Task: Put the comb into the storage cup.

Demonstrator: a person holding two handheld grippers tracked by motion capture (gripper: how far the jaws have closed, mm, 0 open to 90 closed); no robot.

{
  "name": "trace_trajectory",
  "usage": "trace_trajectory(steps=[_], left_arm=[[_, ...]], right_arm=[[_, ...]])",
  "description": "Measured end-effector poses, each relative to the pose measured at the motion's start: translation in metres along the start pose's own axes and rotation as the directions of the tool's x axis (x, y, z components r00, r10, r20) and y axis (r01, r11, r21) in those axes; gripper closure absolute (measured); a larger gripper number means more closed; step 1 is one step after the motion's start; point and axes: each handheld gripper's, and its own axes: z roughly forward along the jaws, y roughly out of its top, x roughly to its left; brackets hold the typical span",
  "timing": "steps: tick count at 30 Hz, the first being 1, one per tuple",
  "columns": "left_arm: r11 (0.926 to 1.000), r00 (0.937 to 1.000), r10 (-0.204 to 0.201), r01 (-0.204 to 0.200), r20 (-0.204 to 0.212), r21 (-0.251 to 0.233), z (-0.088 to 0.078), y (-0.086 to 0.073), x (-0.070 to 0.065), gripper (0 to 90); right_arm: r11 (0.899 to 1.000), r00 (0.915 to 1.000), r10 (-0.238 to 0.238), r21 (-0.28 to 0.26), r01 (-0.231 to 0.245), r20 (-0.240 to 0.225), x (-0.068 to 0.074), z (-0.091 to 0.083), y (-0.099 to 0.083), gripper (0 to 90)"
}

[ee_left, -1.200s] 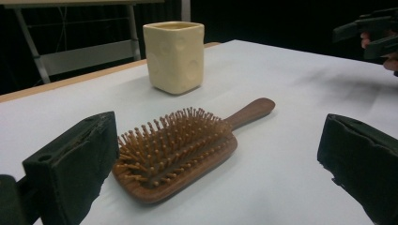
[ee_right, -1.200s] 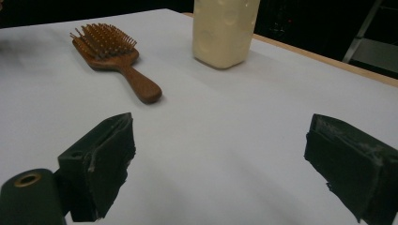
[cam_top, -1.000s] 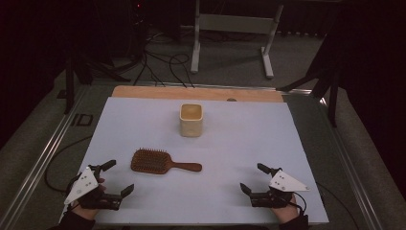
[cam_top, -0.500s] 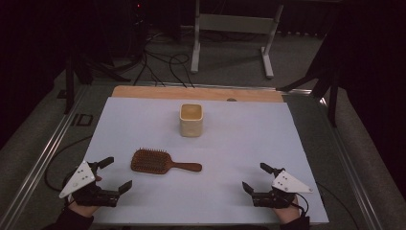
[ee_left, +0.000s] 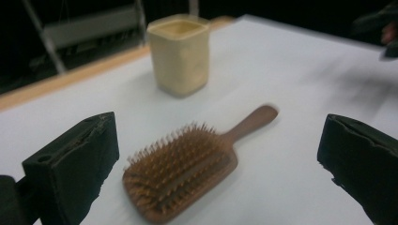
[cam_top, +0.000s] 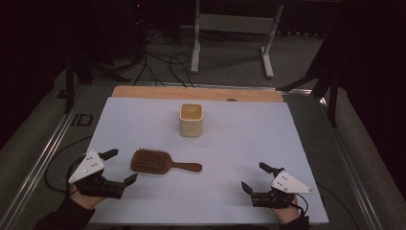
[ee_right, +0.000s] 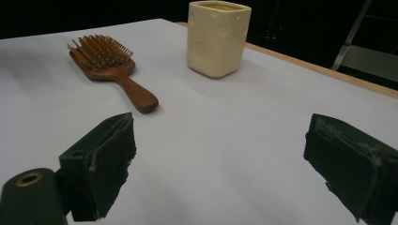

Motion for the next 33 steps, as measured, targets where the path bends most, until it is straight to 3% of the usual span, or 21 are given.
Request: trace_trajectory(steps=[4,8,11,17,18,19,21,24,25,27,28,29,30,31,33], left_arm=[[0.9988,0.9998,0.012,-0.011,-0.016,0.047,0.002,0.014,-0.002,0.0],[0.9986,0.9994,0.030,-0.029,-0.017,0.044,0.002,0.028,-0.002,0.1],[0.9967,0.9987,0.051,-0.051,-0.004,0.064,0.007,0.036,-0.006,0.1],[0.9929,0.9987,0.049,-0.050,0.012,0.108,0.018,0.047,-0.012,0.1],[0.9901,0.9987,0.048,-0.050,0.018,0.131,0.021,0.050,-0.013,0.1],[0.9866,0.9967,0.079,-0.081,0.021,0.142,0.025,0.054,-0.017,0.1],[0.9862,0.9963,0.083,-0.086,0.021,0.142,0.029,0.059,-0.019,0.2],[0.9848,0.9970,0.068,-0.073,0.037,0.158,0.033,0.064,-0.020,0.5],[0.9789,0.9951,0.087,-0.094,0.047,0.181,0.037,0.068,-0.021,0.6],[0.9799,0.9947,0.061,-0.075,0.083,0.185,0.042,0.072,-0.020,0.6],[0.9799,0.9947,0.061,-0.075,0.083,0.185,0.042,0.072,-0.020,0.5],[0.9745,0.9943,0.089,-0.099,0.058,0.201,0.049,0.073,-0.023,0.6],[0.9754,0.9941,0.073,-0.088,0.081,0.202,0.053,0.074,-0.023,0.6],[0.9747,0.9950,0.068,-0.082,0.073,0.208,0.058,0.074,-0.024,0.9],[0.9702,0.9932,0.065,-0.085,0.096,0.227,0.067,0.073,-0.026,1.2]], right_arm=[[1.000,0.9999,0.003,-0.012,-0.003,0.013,0.000,-0.002,0.001,9.1],[1.000,0.9998,-0.002,-0.005,0.002,0.020,0.001,-0.002,0.002,9.1],[1.000,0.9997,-0.009,-0.008,0.009,0.023,0.001,-0.003,0.003,9.1],[0.999,0.9996,0.022,-0.036,-0.021,0.018,-0.001,-0.006,0.004,9.1],[0.999,0.9988,0.014,-0.030,-0.012,0.046,-0.002,-0.006,0.004,9.1],[0.999,0.9988,0.026,-0.029,-0.025,0.042,-0.003,-0.006,0.003,9.1],[0.999,0.9989,0.026,-0.021,-0.025,0.038,-0.003,-0.004,0.002,9.1],[0.999,0.9991,0.029,-0.020,-0.028,0.030,-0.002,-0.003,0.001,9.1],[1.000,0.9991,0.020,-0.010,-0.019,0.037,0.000,-0.002,0.001,9.1],[0.999,0.9994,0.033,-0.022,-0.033,0.013,0.001,-0.001,0.001,9.1],[1.000,0.9996,0.015,-0.012,-0.015,0.025,0.003,-0.001,0.001,9.1],[1.000,0.9995,0.023,-0.009,-0.023,0.019,0.002,0.000,0.000,9.1],[0.999,0.9987,0.050,-0.021,-0.050,0.001,0.002,0.000,0.000,9.1],[0.998,0.9985,0.055,-0.026,-0.055,-0.003,0.003,0.000,0.000,9.1],[0.999,0.9991,0.044,-0.017,-0.044,-0.002,0.004,0.003,-0.001,9.1]])
